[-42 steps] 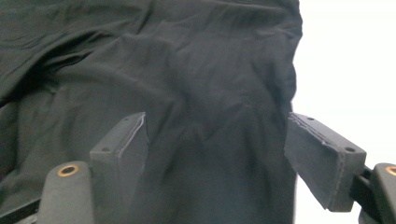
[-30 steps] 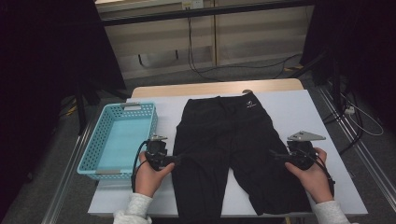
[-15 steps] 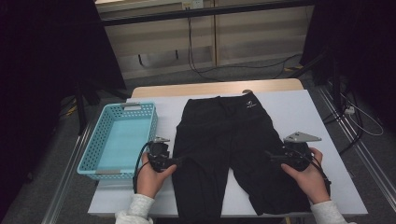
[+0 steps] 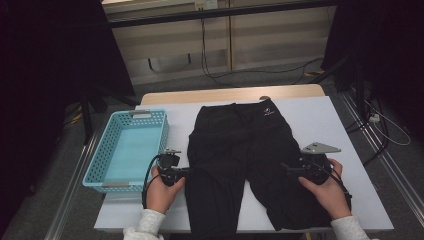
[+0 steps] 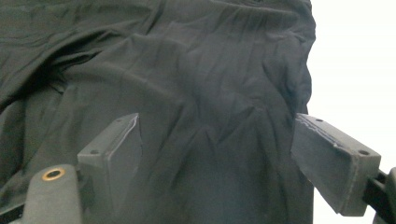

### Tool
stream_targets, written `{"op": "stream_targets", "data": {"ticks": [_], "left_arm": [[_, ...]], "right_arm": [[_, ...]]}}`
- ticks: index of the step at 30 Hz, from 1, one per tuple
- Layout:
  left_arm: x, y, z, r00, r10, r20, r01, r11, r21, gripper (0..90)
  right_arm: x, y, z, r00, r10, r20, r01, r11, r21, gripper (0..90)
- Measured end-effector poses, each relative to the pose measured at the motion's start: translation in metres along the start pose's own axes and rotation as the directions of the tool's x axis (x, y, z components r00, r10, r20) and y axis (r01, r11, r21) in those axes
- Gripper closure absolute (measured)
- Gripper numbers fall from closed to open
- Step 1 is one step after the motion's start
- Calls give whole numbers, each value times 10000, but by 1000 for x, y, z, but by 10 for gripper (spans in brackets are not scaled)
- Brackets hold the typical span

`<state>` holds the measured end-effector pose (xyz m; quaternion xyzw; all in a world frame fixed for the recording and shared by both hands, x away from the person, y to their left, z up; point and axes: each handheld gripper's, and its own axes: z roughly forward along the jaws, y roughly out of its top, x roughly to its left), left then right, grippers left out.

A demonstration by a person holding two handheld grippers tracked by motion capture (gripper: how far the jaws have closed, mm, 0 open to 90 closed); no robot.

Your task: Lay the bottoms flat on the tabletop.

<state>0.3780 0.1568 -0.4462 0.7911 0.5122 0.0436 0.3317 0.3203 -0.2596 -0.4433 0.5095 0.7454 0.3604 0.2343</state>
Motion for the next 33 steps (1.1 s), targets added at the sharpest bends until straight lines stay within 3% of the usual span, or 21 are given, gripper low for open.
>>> {"op": "stream_targets", "data": {"ticks": [2, 8, 17, 18, 22, 25, 28, 30, 33], "left_arm": [[0, 1, 0, 9994, -172, 302, 165, 9995, 254, 857], [-3, -1, -2, 9988, -184, 452, 161, 9986, 506, 865], [1, -5, -5, 9976, -294, 619, 272, 9990, 349, 812], [0, -5, -5, 9978, -303, 594, 287, 9992, 283, 777], [-4, -4, -2, 9992, 363, 180, -359, 9991, -234, 598], [-6, -5, -1, 9991, 429, 60, -427, 9988, -247, 585], [-6, -6, -1, 9993, 282, 236, -277, 9994, -210, 672], [-7, -6, 1, 9985, 235, 496, -230, 9997, -110, 787], [-9, -6, 3, 9987, 206, 471, -200, 9997, -124, 823]], "right_arm": [[1, 0, -1, 10000, -63, 8, 63, 10000, -58, 161], [-1, -1, -5, 10000, 11, 18, -11, 9999, -100, 161], [0, -2, -4, 10000, -5, 10, 5, 10000, -37, 164], [0, -2, -5, 10000, -22, 11, 22, 10000, -73, 164], [-1, -2, -6, 10000, 4, -22, -4, 9999, -130, 167], [-1, -2, -7, 10000, -10, 6, 10, 9999, -150, 166], [-1, 0, -7, 10000, -12, -2, 12, 9997, -250, 165], [1, 1, -6, 10000, -54, -50, 53, 9996, -280, 166], [3, 3, -3, 9999, -134, -96, 130, 9993, -355, 161]]}}
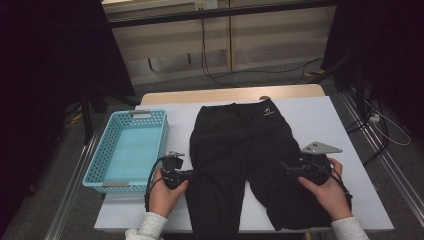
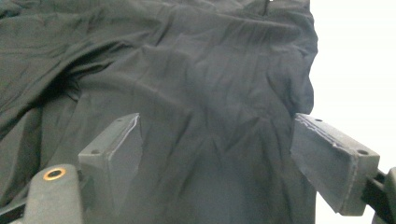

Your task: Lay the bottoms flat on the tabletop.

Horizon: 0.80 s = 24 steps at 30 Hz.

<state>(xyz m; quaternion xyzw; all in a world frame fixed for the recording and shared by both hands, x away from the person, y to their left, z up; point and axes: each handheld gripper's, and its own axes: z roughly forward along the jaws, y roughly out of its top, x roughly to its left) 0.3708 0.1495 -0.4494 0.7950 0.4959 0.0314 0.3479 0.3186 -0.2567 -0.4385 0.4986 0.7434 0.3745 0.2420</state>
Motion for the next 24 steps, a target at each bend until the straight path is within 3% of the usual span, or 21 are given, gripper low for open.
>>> {"op": "stream_targets", "data": {"ticks": [9, 19, 24], "left_arm": [[0, 1, 0, 9997, -191, 149, 190, 9998, 34, 870], [-6, 10, -10, 9967, -414, 704, 432, 9988, -244, 871], [-11, 12, -10, 9960, -203, 868, 234, 9991, -341, 871]], "right_arm": [[7, 6, 0, 9999, -44, -106, 41, 9997, -239, 146], [13, 14, 7, 9998, -120, -170, 116, 9996, -251, 136], [20, 20, 12, 9992, -294, -286, 286, 9992, -273, 135]]}}
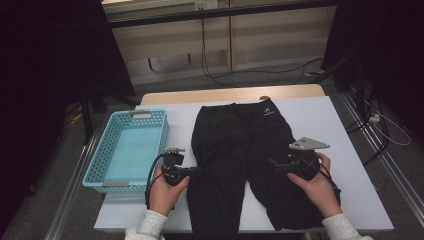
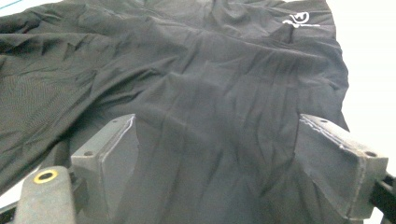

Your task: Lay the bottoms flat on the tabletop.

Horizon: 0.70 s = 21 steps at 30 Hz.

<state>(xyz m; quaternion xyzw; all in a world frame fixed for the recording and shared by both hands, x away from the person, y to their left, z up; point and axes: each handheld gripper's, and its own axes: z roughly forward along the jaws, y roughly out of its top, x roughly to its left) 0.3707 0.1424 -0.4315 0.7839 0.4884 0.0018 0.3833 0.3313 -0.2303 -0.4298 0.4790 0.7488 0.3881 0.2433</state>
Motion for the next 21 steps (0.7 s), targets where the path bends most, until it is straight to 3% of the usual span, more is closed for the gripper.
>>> {"op": "stream_targets", "data": {"ticks": [7, 21], "left_arm": [[-2, 0, 0, 9997, -181, 140, 182, 9998, -47, 872], [-9, 3, 0, 9992, 48, 385, -41, 9998, -176, 873]], "right_arm": [[10, 10, 10, 9997, -215, -121, 215, 9998, 16, 133], [28, 29, 39, 9990, -170, -414, 175, 9998, 107, 129]]}}
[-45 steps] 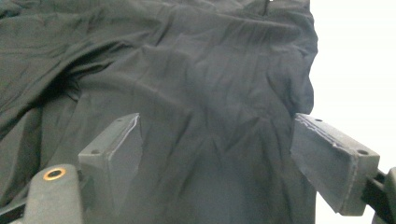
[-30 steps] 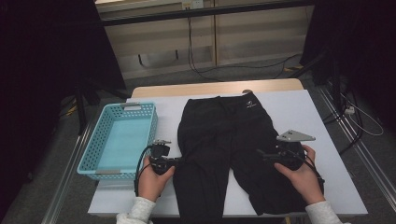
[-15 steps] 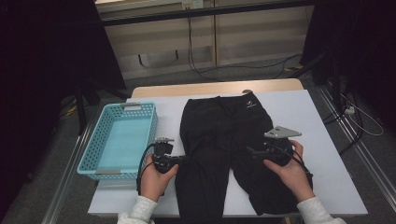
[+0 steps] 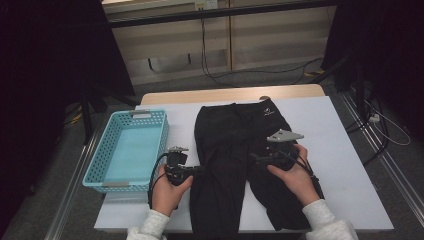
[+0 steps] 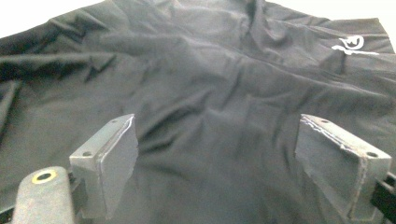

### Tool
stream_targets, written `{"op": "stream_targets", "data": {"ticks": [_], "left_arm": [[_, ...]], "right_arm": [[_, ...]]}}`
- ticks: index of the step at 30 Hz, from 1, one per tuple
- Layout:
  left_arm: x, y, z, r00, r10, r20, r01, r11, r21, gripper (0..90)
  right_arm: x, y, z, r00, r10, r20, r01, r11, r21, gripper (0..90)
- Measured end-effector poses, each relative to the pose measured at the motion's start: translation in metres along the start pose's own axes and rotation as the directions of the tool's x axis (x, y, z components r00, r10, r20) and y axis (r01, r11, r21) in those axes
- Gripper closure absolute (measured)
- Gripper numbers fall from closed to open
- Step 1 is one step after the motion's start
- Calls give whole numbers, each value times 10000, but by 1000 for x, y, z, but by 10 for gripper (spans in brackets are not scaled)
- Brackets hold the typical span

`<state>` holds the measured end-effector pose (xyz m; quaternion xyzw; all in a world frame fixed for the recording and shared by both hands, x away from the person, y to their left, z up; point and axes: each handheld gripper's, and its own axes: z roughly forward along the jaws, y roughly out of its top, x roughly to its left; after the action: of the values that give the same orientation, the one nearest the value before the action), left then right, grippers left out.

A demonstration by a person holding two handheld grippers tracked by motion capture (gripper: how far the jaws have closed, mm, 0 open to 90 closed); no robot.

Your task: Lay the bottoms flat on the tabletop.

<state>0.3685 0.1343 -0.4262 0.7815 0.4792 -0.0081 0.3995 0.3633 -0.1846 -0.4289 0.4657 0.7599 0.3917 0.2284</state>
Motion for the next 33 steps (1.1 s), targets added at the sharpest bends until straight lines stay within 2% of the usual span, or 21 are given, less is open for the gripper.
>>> {"op": "stream_targets", "data": {"ticks": [7, 14, 16, 26, 29, 33], "left_arm": [[-2, -1, 4, 9999, 83, 74, -82, 9999, -116, 873], [-4, 0, 6, 9997, 203, 148, -199, 9995, -244, 872], [-7, 0, 8, 9995, 262, 188, -257, 9992, -293, 873], [-16, 5, 16, 9973, 570, 471, -558, 9981, -254, 872], [-19, 5, 18, 9961, 742, 482, -735, 9972, -171, 873], [-22, 7, 20, 9953, 814, 521, -805, 9966, -201, 873]], "right_arm": [[9, 12, 15, 10000, -49, 1, 49, 10000, -38, 124], [23, 23, 33, 9990, -216, -404, 217, 9998, 11, 111], [26, 26, 38, 9988, -304, -391, 308, 9995, 99, 110], [29, 33, 46, 9992, -194, -346, 193, 9998, -25, 106], [29, 34, 47, 9985, 2, -555, -9, 9999, -140, 125], [29, 35, 50, 9981, 144, -601, -154, 9997, -164, 116]]}}
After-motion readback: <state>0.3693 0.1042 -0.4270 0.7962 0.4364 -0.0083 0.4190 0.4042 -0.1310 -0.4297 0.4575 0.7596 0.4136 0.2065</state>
